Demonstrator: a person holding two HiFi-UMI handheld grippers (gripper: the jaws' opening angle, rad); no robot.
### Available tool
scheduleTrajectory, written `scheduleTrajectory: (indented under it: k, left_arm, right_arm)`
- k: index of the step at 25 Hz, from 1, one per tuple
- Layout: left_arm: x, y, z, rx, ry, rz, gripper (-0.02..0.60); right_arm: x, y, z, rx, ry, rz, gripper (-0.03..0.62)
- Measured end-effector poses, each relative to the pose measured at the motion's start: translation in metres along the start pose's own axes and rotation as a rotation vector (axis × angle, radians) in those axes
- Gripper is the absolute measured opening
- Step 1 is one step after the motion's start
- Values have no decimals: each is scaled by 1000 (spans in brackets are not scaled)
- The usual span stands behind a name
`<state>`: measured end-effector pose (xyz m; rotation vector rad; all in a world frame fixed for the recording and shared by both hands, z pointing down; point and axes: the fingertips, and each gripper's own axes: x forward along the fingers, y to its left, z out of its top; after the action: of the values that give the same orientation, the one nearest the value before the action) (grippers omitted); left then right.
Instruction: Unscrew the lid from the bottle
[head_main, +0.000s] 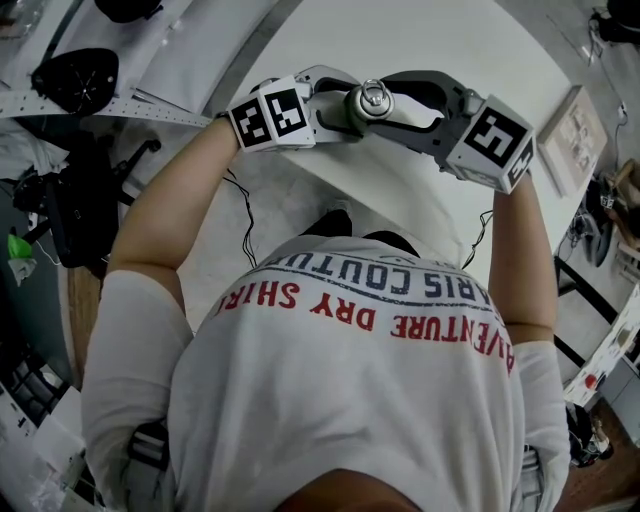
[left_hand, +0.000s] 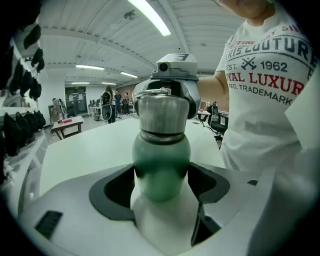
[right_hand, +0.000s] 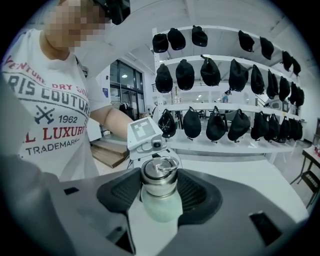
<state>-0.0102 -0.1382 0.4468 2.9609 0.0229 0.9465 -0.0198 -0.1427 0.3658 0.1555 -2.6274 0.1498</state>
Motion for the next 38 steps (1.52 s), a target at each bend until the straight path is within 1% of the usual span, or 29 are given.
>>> scheduleTrajectory:
  k: [5,8,10,15,18,21,25,28,31,35,38]
  left_arm:
    - [-1,0,0,-12,-6,13,345]
    - [-1,0,1,-37,-10,49,345]
    - [-2,0,0,-63,-13,82,345]
    - [-2,-2,0,-145,-27,189,345]
    - [-3,-2,0,-197,-35,260,344]
    - [-3,-3,0,-256,-49,330,344]
    - [-3,-4,1,-347,-70,425,344]
    - [-1,-4,2,-399,-76,491,344]
    - [0,-4,4,-435,-89,541,344]
    - [-1,-4,2,-477,-95,595,344]
    - [0,-4,4,-484,-104,613,344]
  right_arm:
    - [0,1,5,29,-15,-19,241]
    - [-7,0,4,54,-42,-80,282]
    - [-11,0,4,72,-77,-139,290]
    - [-11,11,5,98,-118,-238,290]
    - [-10,11,6,121,-127,-315,291]
    - [-12,9,1,159,-125,-387,291]
    - [-16,4,-2,228,-154,-465,290]
    - [-16,3,-5,255,-157,-500,290]
    - [-11,6,-6,282,-164,-520,290]
    - [-3,8,-7,302,-165,-523,290]
    - [-5,5,-7,316,-187,-549,288]
